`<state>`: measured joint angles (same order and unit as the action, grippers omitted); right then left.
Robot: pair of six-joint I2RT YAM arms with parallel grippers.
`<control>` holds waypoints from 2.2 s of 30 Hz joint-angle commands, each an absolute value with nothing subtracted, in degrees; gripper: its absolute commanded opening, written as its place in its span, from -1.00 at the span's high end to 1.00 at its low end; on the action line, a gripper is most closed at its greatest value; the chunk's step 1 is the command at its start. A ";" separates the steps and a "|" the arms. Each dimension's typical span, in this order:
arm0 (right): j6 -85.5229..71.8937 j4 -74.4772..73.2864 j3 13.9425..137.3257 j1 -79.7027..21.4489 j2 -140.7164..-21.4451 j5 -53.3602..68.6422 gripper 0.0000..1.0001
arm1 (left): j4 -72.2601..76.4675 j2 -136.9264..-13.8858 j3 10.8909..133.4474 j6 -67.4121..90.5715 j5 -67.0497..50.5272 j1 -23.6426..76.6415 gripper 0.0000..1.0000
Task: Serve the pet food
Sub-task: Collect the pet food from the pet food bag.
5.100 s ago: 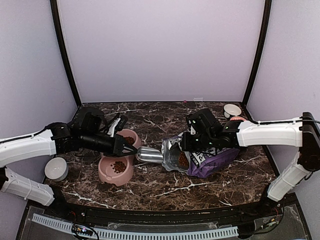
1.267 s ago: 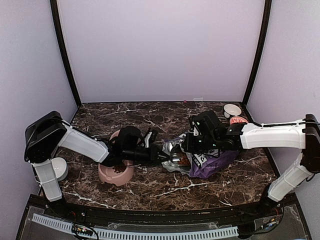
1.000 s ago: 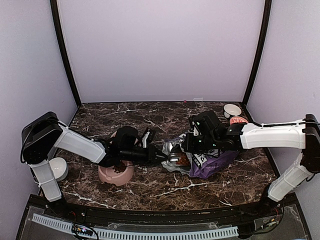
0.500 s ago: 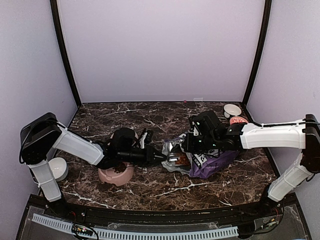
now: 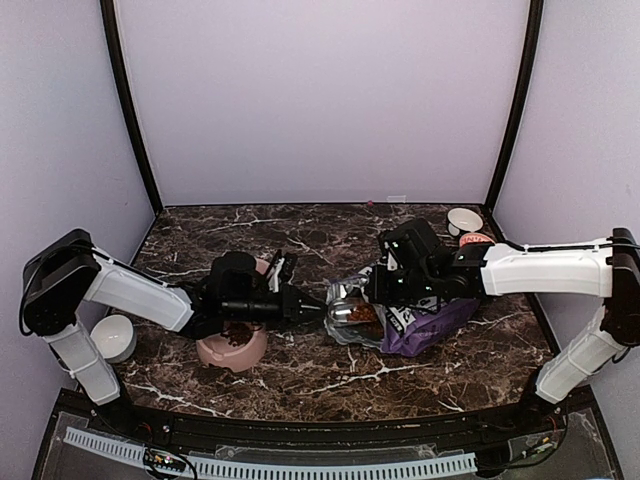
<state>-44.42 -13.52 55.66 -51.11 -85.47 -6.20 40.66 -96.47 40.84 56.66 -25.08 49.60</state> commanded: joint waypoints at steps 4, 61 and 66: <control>-43.33 -17.52 58.12 -50.10 -84.40 -10.28 1.00 | 42.63 -90.96 37.61 56.57 -25.22 49.22 1.00; -45.15 -17.41 56.78 -50.10 -84.20 -10.80 1.00 | 46.31 -74.83 36.35 63.48 -24.22 49.13 1.00; -45.00 -17.29 56.78 -50.12 -84.44 -10.65 1.00 | 51.30 -77.05 36.74 65.74 -26.58 49.13 1.00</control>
